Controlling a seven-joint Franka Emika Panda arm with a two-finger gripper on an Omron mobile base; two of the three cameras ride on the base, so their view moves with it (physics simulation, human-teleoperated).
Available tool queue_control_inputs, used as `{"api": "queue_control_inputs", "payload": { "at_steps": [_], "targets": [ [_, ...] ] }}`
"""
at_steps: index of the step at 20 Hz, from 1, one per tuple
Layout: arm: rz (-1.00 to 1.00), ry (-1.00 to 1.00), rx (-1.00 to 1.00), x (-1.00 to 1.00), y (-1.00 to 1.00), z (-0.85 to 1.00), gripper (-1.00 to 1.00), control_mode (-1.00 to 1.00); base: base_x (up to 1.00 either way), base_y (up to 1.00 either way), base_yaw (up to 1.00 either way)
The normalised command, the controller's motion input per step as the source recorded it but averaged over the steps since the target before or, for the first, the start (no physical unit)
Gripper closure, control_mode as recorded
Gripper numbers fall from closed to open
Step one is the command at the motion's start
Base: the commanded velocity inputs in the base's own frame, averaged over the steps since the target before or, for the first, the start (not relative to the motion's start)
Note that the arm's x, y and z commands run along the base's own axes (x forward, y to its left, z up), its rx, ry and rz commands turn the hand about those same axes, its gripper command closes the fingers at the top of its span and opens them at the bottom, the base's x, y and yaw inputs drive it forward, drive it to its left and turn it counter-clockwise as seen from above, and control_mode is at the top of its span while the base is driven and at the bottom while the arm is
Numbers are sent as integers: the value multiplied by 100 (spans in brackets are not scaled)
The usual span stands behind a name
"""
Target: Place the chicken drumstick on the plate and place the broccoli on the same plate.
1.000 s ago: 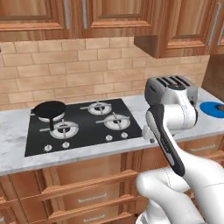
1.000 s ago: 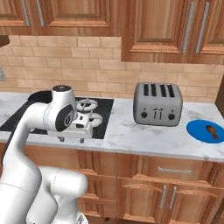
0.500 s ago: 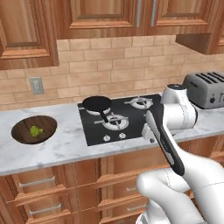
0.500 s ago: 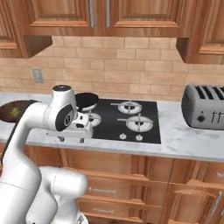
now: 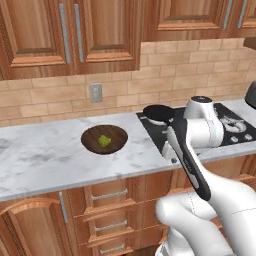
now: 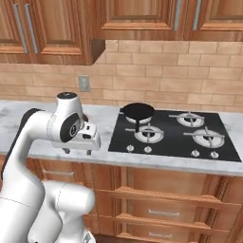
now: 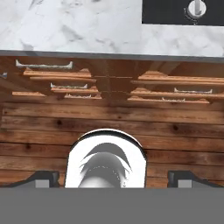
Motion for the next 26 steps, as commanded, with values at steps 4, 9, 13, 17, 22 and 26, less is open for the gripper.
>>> {"api": "queue_control_inputs", "payload": {
  "at_steps": [4,9,13,17,22,26],
  "targets": [
    [0,0,0,0,0,0,-100,100,32,79,1],
    [0,0,0,0,0,0,-100,100,39,59,4],
    [0,0,0,0,0,0,-100,100,41,31,6],
    [0,0,0,0,0,0,-100,100,40,4,9],
    [0,0,0,0,0,0,-100,100,43,3,9],
    [0,0,0,0,0,0,-100,100,44,6,8]
  ]
}}
